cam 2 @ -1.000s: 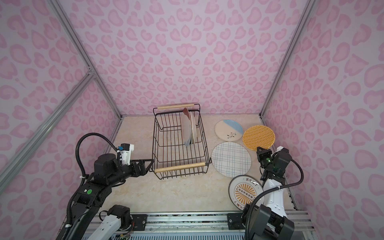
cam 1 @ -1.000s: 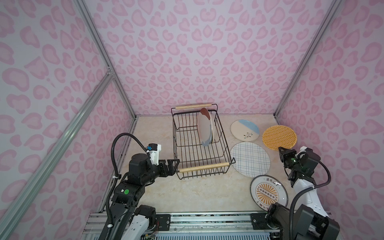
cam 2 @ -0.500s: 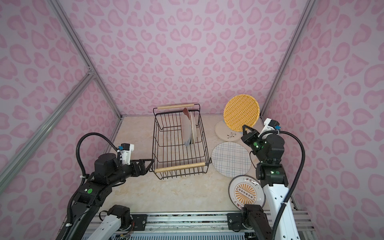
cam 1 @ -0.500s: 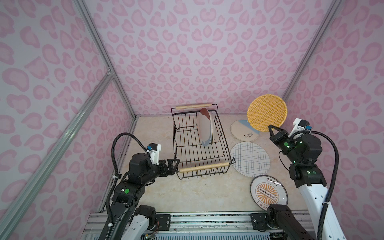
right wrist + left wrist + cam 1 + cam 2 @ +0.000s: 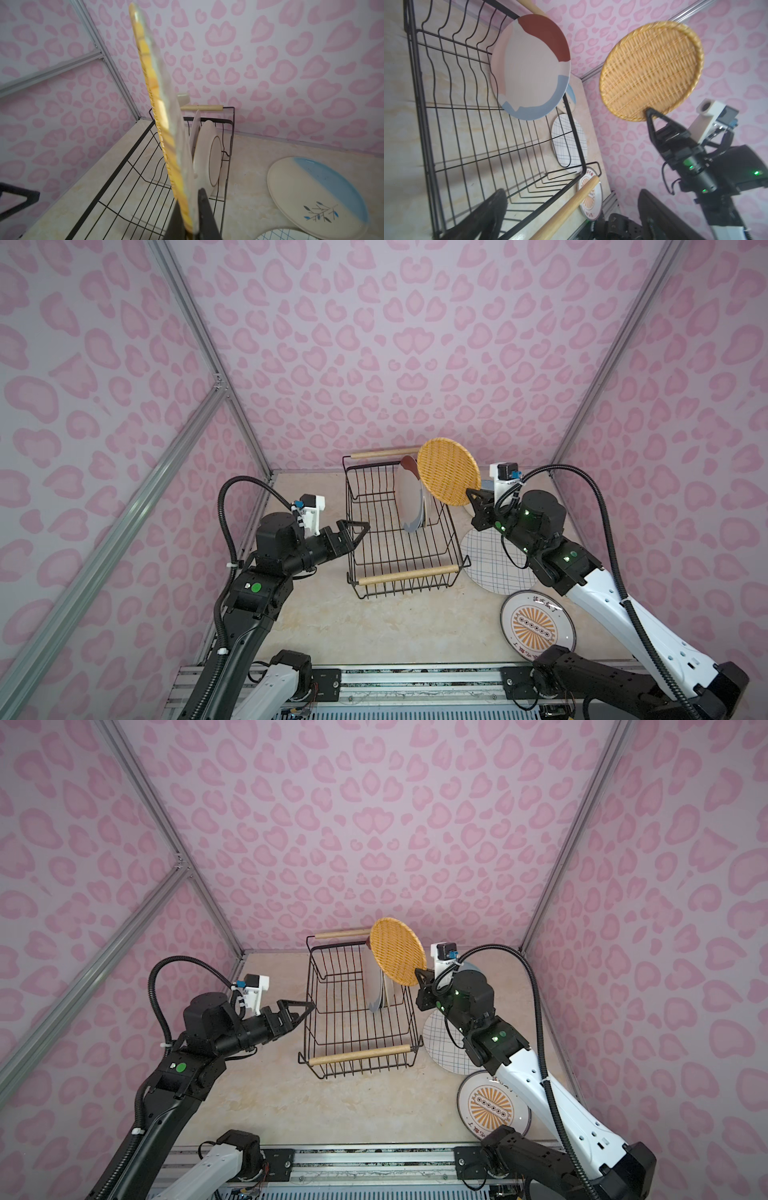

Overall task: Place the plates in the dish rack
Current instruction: 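Pass the bamboo tray from the right gripper to the left gripper above the rack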

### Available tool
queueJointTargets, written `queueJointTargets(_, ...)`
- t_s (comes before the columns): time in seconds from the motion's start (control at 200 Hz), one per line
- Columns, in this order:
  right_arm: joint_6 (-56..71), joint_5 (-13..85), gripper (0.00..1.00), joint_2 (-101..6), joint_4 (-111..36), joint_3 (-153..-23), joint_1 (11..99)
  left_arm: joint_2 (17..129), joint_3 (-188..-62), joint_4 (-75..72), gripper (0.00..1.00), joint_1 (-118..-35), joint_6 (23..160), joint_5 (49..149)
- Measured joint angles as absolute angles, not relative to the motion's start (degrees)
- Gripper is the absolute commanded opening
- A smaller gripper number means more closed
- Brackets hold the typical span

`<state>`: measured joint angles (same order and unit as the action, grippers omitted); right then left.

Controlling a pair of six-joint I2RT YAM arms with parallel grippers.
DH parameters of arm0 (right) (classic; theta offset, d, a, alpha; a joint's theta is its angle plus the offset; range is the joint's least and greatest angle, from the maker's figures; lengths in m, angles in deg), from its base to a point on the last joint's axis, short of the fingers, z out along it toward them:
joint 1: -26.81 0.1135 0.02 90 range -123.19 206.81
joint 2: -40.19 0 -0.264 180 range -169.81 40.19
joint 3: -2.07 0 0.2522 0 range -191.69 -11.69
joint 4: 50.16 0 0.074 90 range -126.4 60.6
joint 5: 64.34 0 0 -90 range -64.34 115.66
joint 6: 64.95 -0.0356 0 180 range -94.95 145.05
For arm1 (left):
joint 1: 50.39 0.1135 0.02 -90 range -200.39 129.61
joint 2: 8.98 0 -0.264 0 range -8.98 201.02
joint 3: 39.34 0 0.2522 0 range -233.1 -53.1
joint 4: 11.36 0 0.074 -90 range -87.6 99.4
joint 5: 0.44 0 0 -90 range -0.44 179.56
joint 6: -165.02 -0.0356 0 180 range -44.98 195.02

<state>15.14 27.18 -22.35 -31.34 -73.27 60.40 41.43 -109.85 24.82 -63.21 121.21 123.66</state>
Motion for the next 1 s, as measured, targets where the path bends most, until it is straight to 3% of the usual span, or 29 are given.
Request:
queueJointTargets(0.275,32.76,18.39,0.00,-28.98,-35.62,-75.02,70.62,51.55,-122.22,19.72,0.91,-66.44,139.60,122.05)
queueJointTargets(0.51,42.29,14.00,0.00,-30.20,-40.17,-71.18,74.17,56.75,-125.61,15.79,0.83,-70.22,151.25,116.28)
queueJointTargets(0.86,49.35,9.08,0.00,-29.87,-46.64,-68.07,77.49,60.64,-125.76,13.28,0.62,-75.03,162.35,110.33)
queueJointTargets(1.0,51.40,7.64,0.00,-29.74,-47.67,-67.29,78.30,61.54,-125.96,11.57,0.47,-76.43,164.78,108.69)
